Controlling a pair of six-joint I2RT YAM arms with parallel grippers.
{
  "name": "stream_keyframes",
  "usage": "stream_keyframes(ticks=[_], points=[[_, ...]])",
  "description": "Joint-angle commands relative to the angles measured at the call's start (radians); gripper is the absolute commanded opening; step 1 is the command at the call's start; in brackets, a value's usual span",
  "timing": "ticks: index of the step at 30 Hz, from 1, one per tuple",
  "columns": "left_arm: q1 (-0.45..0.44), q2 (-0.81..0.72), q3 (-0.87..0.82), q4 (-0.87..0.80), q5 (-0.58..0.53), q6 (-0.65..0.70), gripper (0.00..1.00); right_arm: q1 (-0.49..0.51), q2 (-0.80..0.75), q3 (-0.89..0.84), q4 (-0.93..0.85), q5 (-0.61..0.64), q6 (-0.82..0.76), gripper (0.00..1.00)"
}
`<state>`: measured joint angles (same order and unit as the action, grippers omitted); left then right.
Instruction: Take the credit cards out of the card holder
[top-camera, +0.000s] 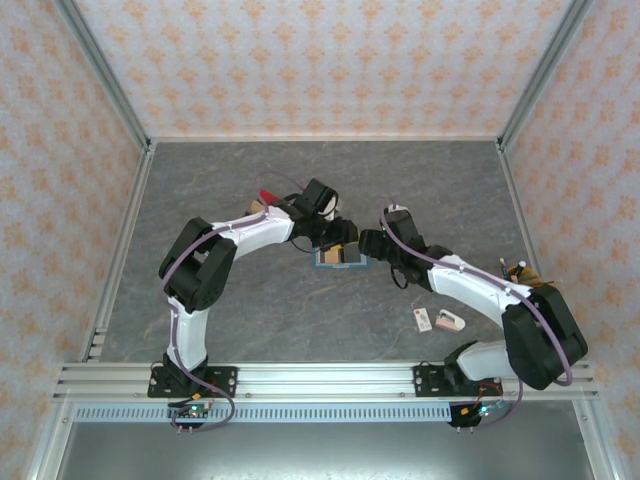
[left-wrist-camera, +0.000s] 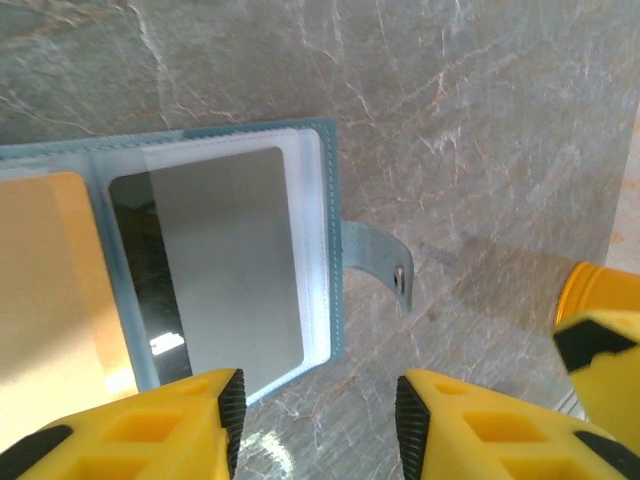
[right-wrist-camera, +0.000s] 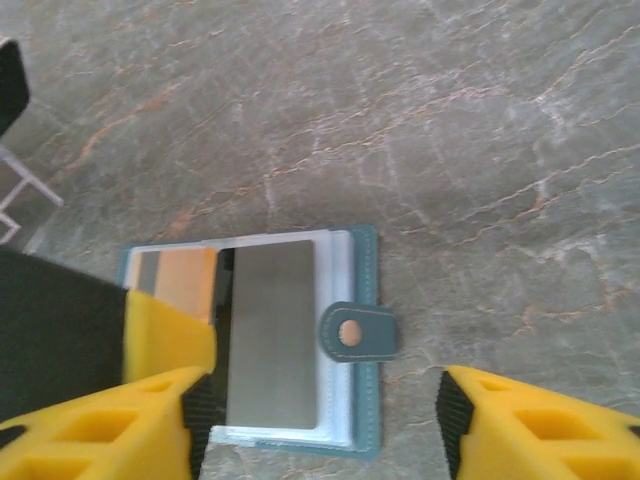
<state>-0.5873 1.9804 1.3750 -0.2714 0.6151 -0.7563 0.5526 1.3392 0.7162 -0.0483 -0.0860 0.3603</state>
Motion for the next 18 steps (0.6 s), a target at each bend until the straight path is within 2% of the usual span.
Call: stream_keyframes(ticks=[1,3,9,13,18], points=[[0.044,-0.064,-0.054,0.016,-0.077,-0.049,0.43,-0.001,0.029,0.018,0.036,-0.074,-0.018,0.56],[0.065,-0.112,-0.105,0.054,-0.086,-0.077,0.41,-0.002,0.058,0.037,0.029,-0.119,-0.025,0.50],[0.078,-0.112,-0.171,0.119,-0.058,-0.106,0.37,-0.002,0.166,0.106,0.018,-0.259,-0.006,0.35],[0.077,-0.095,-0.184,0.164,-0.025,-0.122,0.35,-0.002,0.231,0.152,-0.023,-0.241,0.020,0.28],[0.072,-0.077,-0.175,0.187,-0.002,-0.132,0.32,-0.002,0.302,0.194,-0.082,-0.200,0.035,0.26]])
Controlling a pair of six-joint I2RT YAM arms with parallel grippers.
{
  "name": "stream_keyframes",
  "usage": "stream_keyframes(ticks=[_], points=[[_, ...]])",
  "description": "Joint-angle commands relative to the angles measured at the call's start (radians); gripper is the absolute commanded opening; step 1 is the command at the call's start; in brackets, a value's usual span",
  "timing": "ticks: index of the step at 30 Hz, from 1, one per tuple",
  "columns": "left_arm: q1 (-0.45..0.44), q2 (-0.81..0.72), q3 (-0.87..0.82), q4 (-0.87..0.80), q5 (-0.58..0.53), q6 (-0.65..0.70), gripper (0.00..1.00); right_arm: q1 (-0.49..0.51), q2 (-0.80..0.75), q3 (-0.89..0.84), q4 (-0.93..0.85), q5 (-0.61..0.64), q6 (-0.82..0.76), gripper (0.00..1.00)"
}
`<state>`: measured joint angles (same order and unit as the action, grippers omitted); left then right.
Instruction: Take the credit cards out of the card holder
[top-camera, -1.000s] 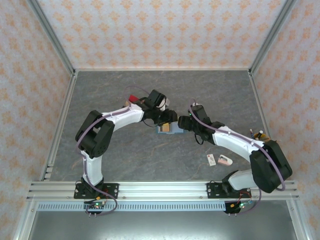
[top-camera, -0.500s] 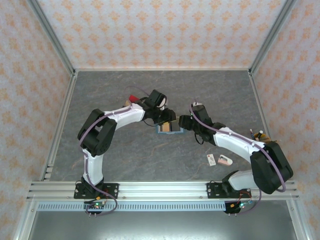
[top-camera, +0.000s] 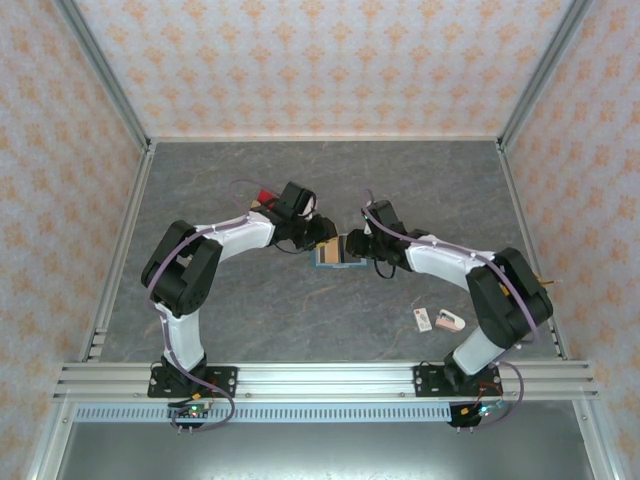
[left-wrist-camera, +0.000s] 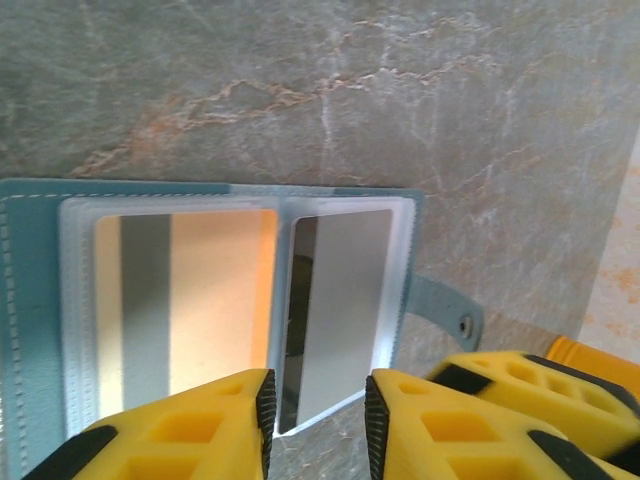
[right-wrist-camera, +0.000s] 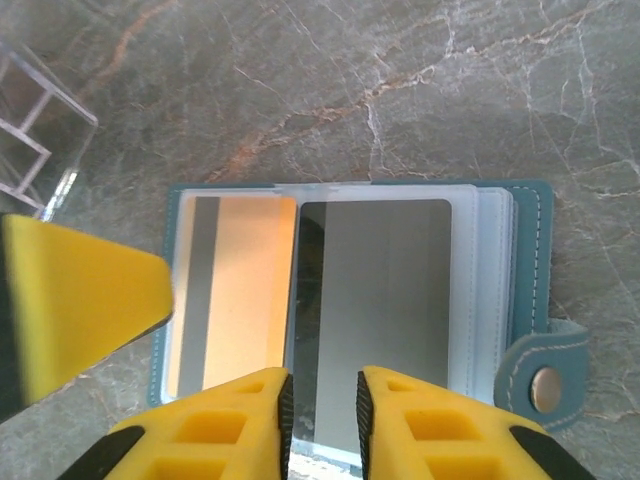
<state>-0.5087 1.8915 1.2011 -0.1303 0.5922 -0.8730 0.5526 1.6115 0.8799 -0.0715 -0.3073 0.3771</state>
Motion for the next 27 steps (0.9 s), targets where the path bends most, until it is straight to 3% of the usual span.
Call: stream_keyframes(ticks=[1,10,27], points=[[-0.009,0.038,0.003,0.046,0.028,-0.015,0.32,-0.002,0.041,0.039,-0.071,0.024,0.019,0.26],[-0.019,0.107,0.046,0.046,0.065,-0.013,0.31,-0.002,0.098,0.083,-0.157,0.114,0.026,0.25],[-0.027,0.140,0.075,0.038,0.089,0.003,0.26,-0.017,0.179,0.113,-0.205,0.078,0.064,0.26]])
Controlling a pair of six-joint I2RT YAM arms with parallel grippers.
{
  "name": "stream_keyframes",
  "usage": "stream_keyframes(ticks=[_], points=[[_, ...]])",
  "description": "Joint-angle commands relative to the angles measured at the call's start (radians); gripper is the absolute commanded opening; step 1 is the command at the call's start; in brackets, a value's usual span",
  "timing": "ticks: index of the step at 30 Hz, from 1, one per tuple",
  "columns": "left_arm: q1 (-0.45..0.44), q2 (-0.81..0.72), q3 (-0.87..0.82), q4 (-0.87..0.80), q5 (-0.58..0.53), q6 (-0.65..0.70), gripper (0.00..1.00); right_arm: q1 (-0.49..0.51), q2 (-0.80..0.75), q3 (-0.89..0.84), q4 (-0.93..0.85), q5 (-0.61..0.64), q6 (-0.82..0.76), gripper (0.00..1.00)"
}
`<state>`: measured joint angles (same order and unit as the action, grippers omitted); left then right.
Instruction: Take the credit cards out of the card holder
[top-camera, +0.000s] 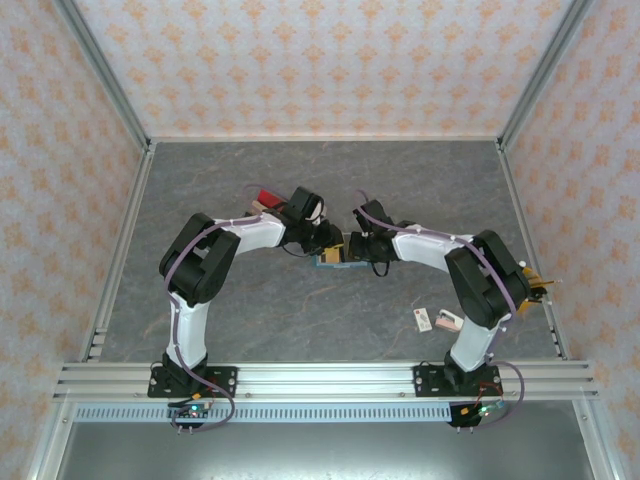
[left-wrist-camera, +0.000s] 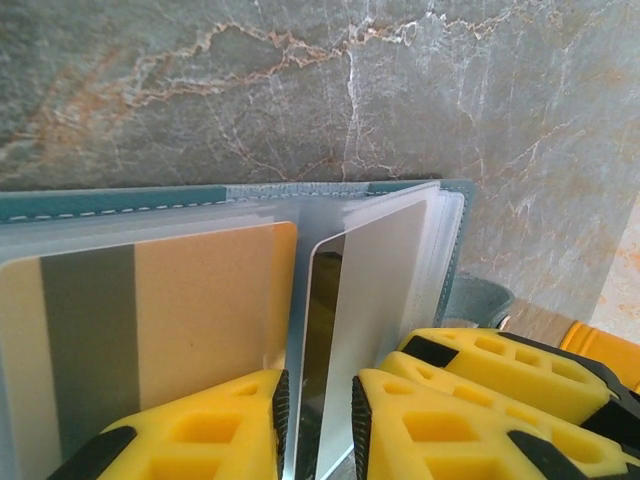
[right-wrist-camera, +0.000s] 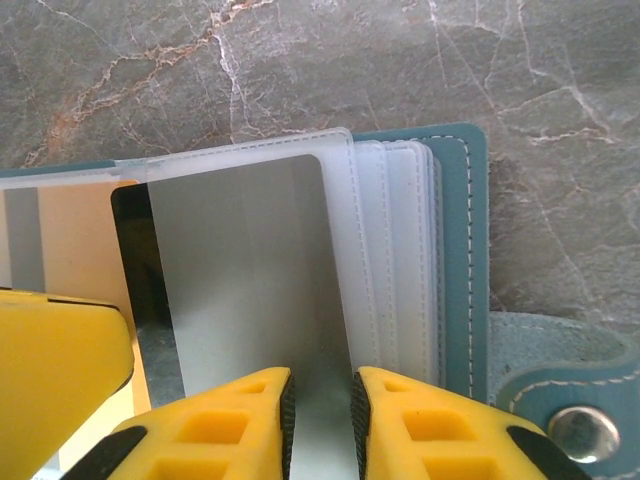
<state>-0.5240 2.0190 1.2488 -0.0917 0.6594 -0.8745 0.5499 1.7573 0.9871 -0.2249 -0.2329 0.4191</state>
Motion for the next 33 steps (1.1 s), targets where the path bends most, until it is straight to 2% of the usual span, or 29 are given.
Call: stream_keyframes(ticks=[1,9,13,18,26,33], points=[[-0.013,0.014,0.030,-0.003,0.022,0.007,0.26,-0.017,0.036,0.005,-0.051,-0.001,0.024,0.26],[-0.013,0.027,0.052,-0.048,0.027,0.030,0.26,-0.025,0.042,0.004,-0.051,-0.016,0.032,0.26],[-0.011,0.013,0.073,-0.132,-0.022,0.078,0.26,-0.025,0.042,0.005,-0.057,-0.013,0.033,0.26],[-0.012,0.012,0.079,-0.155,-0.041,0.085,0.26,-0.025,0.045,0.008,-0.061,-0.011,0.033,0.25],[-0.018,0.045,0.093,-0.127,-0.001,0.075,0.20,-0.025,0.049,0.009,-0.066,-0.008,0.031,0.25],[-0.019,0.067,0.115,-0.123,0.031,0.073,0.20,-0.025,0.054,0.013,-0.069,-0.013,0.032,0.25]])
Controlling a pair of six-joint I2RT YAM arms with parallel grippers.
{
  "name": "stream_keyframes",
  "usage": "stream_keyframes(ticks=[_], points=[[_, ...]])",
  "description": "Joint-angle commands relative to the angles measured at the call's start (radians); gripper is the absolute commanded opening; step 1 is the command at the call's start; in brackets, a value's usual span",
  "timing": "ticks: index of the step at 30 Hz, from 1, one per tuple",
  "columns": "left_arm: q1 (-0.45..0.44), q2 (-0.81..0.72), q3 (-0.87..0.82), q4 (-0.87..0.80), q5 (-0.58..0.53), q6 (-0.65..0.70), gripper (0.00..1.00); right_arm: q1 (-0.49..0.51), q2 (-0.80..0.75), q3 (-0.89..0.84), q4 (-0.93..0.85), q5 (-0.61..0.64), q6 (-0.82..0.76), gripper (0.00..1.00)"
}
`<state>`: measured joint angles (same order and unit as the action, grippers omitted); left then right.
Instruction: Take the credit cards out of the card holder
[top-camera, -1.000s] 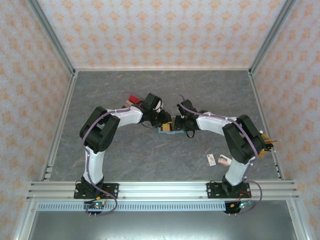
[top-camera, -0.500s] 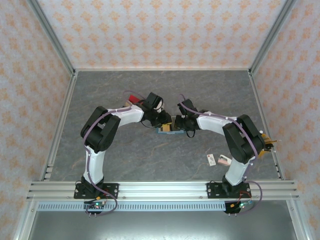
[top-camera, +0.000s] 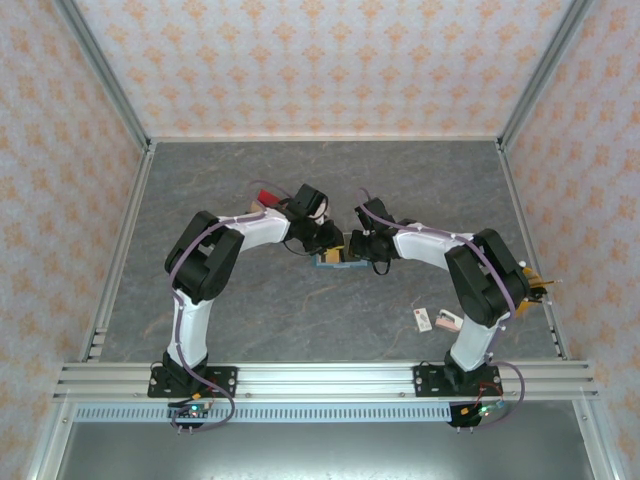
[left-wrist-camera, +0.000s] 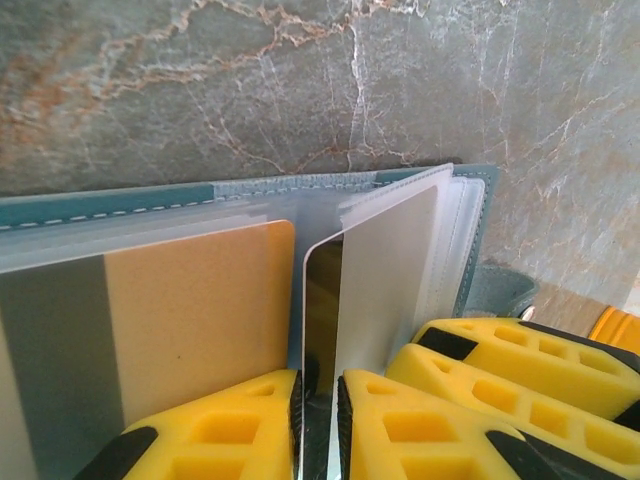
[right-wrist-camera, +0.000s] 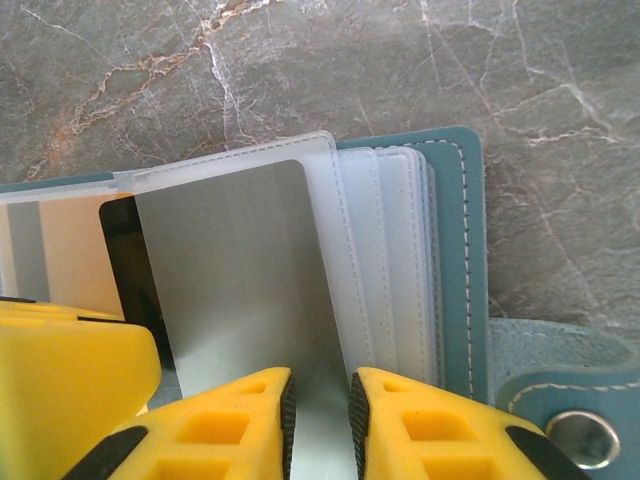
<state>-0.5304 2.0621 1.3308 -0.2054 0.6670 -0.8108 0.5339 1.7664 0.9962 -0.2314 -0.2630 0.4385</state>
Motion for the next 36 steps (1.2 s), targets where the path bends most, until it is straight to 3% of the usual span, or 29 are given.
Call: stream_keyframes(ticks=[1,21,28,33,36], points=[[-0.012,0.026,0.037,-0.016,0.023,0.012,0.20,-0.009,0.047,0.003,-0.062,0.016,0.012,0.25],[0.008,-0.079,-0.037,-0.061,-0.002,0.082,0.00,-0.009,0.067,0.015,-0.105,0.094,0.022,0.25],[0.028,-0.160,-0.108,-0.075,-0.032,0.101,0.00,-0.009,0.057,0.015,-0.099,0.109,0.000,0.25],[0.054,-0.264,-0.148,-0.104,-0.050,0.146,0.00,-0.010,-0.029,0.001,-0.051,0.038,-0.058,0.26],[0.079,-0.317,-0.170,-0.115,-0.045,0.185,0.00,-0.010,-0.105,-0.008,-0.021,-0.040,-0.054,0.32]])
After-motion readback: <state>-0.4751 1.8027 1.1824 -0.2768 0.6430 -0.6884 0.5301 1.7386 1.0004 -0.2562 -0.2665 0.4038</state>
